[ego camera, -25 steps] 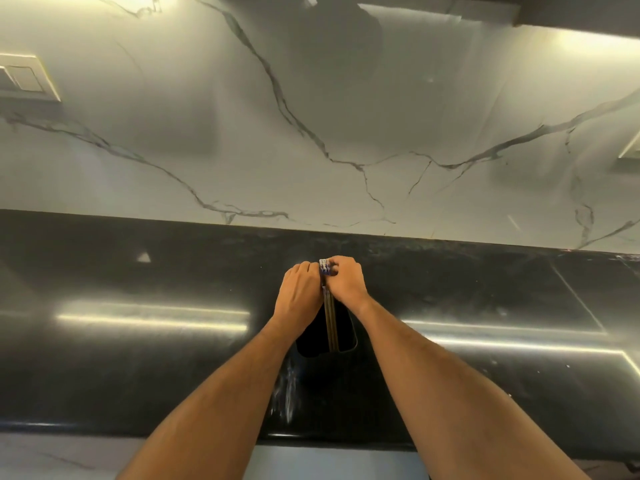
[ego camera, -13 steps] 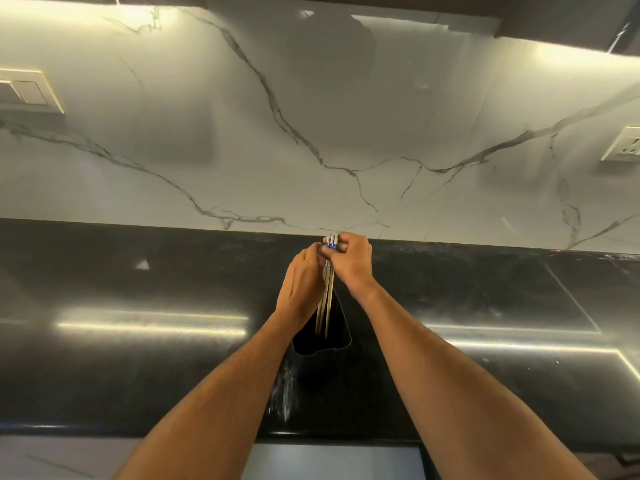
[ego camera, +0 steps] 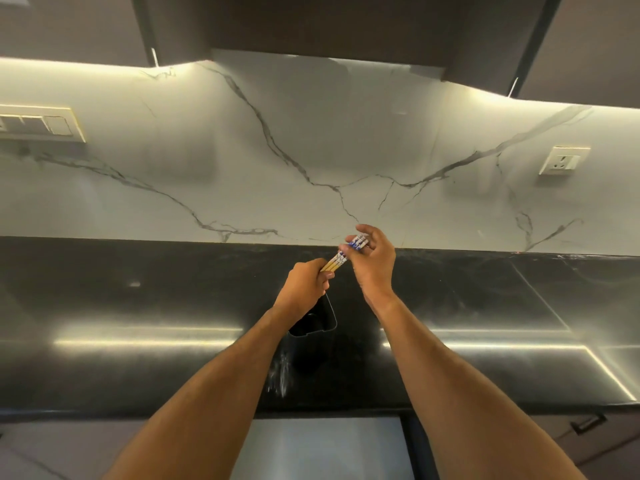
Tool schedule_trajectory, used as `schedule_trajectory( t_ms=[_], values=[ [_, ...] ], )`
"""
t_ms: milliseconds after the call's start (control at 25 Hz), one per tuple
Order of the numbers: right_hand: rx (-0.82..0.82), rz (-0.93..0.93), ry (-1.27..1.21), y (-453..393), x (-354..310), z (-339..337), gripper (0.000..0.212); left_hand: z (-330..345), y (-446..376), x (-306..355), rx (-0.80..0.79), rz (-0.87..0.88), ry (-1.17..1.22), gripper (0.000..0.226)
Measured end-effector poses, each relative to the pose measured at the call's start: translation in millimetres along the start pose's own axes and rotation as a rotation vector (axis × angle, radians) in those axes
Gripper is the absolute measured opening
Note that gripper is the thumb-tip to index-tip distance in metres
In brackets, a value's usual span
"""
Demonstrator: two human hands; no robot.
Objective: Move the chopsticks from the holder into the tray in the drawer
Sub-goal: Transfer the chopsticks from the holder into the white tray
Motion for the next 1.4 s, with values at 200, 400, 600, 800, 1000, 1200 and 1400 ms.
schedule_trajectory(
  t_ms=[200, 400, 600, 800, 1000, 1200, 1400],
  values=[
    [0.013, -0.036, 0.25, 49.0, -0.9, -11.4, 0.034, 5.7, 48.5, 3.9, -0.094, -0.03, -0.193, 0.017],
    [-0.014, 0.017, 0.238, 90.6, 10.2, -13.6, 0.031, 18.7, 82.1, -7.5, -0.188, -0.074, -0.244, 0.013],
    [-0.166, 0.095, 0.284, 128.4, 22.3, -22.2, 0.014, 28.8, 106.2, -28.9, -0.232, -0.118, -0.425, 0.01],
    [-0.443, 0.134, 0.679, 170.4, 34.0, -31.1, 0.01, 60.5, 133.4, -54.4, -0.384, -0.143, -0.655, 0.019],
    [-0.814, 0.047, 1.196, 196.6, 42.7, -10.5, 0.031, 96.8, 157.0, -78.2, -0.45, -0.13, -0.719, 0.02],
    [-0.945, 0.085, 1.271, 230.0, 83.7, 5.1, 0.017, 129.5, 175.5, -86.7, -0.393, -0.068, -0.702, 0.019],
    [-0.996, 0.192, 1.23, 261.2, 143.8, -11.2, 0.016, 167.2, 204.5, -123.8, -0.463, -0.143, -0.661, 0.013]
  ],
)
Point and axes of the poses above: each hand's wrist, its own y-axis away from the middle knuckle, its own z-axis out of the palm, x = y × z, the point moved 5 cm from there along -y, towards the middle knuckle, and after that the axes turned 9 degrees about -x, right-handed, at the moved point
